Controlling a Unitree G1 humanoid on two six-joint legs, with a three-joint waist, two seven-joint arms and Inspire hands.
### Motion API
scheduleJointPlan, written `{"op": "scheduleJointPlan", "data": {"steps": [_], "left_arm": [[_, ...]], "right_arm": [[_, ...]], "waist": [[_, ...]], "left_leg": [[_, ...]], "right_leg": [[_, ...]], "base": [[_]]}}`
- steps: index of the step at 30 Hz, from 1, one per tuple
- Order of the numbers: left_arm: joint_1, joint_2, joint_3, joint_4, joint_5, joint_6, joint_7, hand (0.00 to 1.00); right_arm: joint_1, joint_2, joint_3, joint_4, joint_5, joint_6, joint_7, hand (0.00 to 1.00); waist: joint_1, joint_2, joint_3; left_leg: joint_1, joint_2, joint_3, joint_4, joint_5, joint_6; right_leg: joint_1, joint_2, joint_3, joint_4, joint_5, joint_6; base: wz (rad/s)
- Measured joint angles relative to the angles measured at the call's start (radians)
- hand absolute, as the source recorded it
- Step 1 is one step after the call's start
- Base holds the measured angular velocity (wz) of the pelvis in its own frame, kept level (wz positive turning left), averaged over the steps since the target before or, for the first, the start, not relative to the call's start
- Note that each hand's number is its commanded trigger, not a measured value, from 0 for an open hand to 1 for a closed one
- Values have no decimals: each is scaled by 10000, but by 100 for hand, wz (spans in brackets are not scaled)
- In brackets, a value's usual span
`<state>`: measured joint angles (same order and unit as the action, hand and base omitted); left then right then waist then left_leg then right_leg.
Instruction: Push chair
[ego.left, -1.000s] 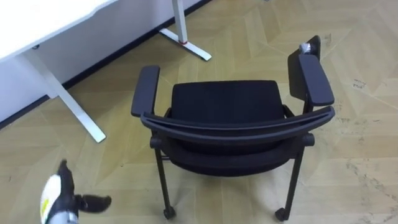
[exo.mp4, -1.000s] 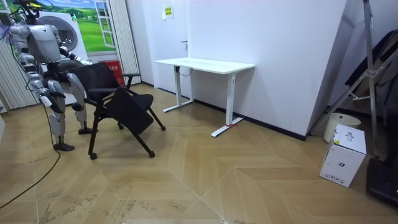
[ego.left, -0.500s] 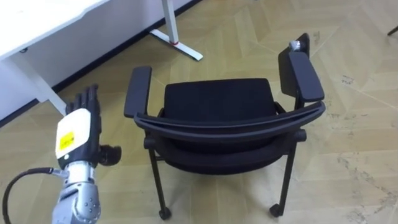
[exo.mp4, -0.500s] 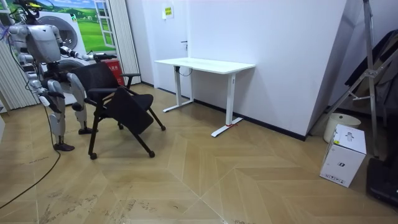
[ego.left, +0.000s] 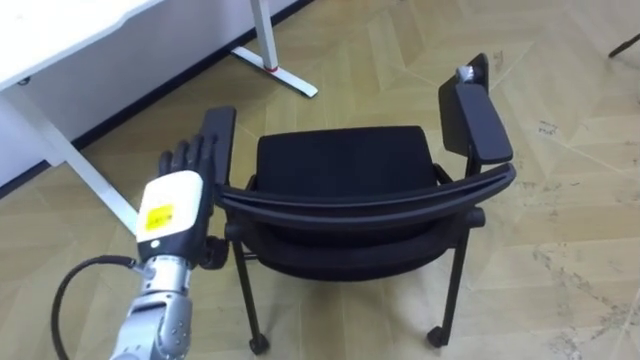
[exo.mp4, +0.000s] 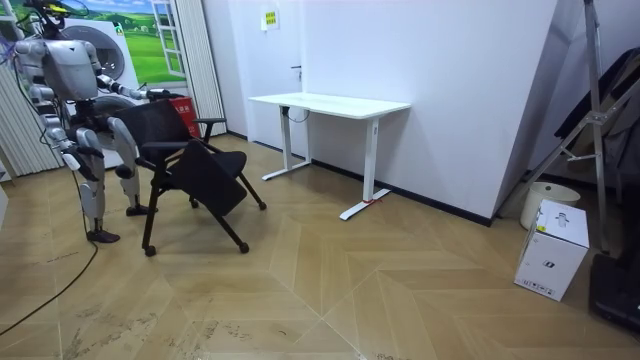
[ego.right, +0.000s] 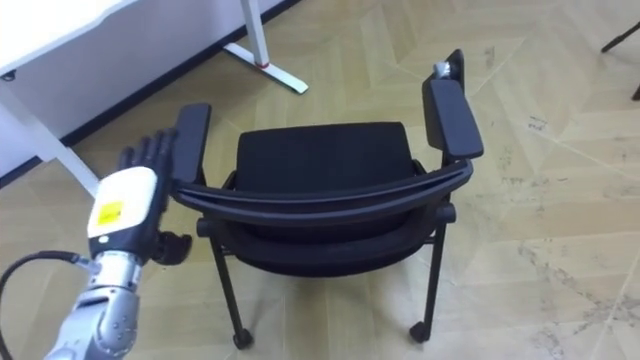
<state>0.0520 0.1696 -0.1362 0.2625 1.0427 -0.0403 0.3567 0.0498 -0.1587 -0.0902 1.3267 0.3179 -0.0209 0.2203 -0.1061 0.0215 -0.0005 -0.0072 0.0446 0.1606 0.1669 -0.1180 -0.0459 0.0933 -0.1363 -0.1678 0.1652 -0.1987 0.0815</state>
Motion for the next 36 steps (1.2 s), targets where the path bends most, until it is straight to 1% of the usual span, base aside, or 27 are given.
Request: {"op": "scheduleJointPlan", "data": {"steps": [2,5,8,15,19,21,23,25,29,32,36], "left_arm": [[-5,3,-135,-280,423,57,-162,0],[-8,56,-328,-891,517,188,-268,0],[-10,64,-412,-1283,508,198,-392,0],[-9,78,-753,-1283,515,268,-956,0],[-9,186,-944,-1288,515,270,-1192,0],[-9,289,-1047,-1318,515,270,-1316,0],[-4,480,-1137,-1438,531,269,-1391,0],[-4,553,-1137,-1551,621,278,-1496,0],[-4,606,-1280,-1584,610,425,-1710,0],[-6,666,-1517,-1584,615,474,-1757,0],[-6,733,-1616,-1585,609,481,-1805,0]], "right_arm": [[-14,-4,69,-64,7,-10,-78,0],[-3,-21,229,-82,44,-14,-237,0],[-1,-60,377,-131,54,-14,-273,0],[-18,-48,491,-164,279,-15,-279,0],[-25,-58,490,-162,304,-23,-265,0],[-32,-58,491,-160,304,-24,-265,0],[-41,-58,487,-140,310,-24,-264,0],[-37,-58,485,-140,310,-24,-255,0],[-32,-57,489,-137,394,-20,-226,0],[-23,-58,491,-125,476,-12,-216,0],[-38,-60,488,-112,468,-7,-206,0]], "waist": [[2,26,-16],[-9,45,-23],[0,81,-39],[-8,63,-8],[-4,86,-2],[-6,93,2],[-5,99,7],[-8,105,3],[-24,114,3],[-36,135,16],[-101,179,9]], "left_leg": [[-21,1,3,11,0,0],[-27,1,5,12,0,1],[-26,1,15,8,0,1],[-29,1,19,4,0,1],[-27,1,19,1,0,1],[-27,0,19,1,0,1],[-33,0,18,-2,0,1],[-50,-1,17,-2,0,0],[-51,-1,18,-6,0,0],[-50,-1,18,-10,-1,-1],[-48,-1,18,-8,-2,-2]], "right_leg": [[-31,-2,8,23,0,0],[-38,-6,15,21,0,0],[-42,-8,21,19,-1,1],[-42,-7,27,14,-1,1],[-42,-7,33,4,-2,2],[-42,-7,37,-7,-2,3],[-42,-7,48,-51,-1,2],[-40,-5,47,-93,1,5],[-40,-4,54,-115,1,5],[-42,-3,66,-123,2,5],[-44,-3,64,-116,4,1]], "base": [[0],[0],[0],[0],[0],[0],[0],[0],[0],[0],[0]]}}
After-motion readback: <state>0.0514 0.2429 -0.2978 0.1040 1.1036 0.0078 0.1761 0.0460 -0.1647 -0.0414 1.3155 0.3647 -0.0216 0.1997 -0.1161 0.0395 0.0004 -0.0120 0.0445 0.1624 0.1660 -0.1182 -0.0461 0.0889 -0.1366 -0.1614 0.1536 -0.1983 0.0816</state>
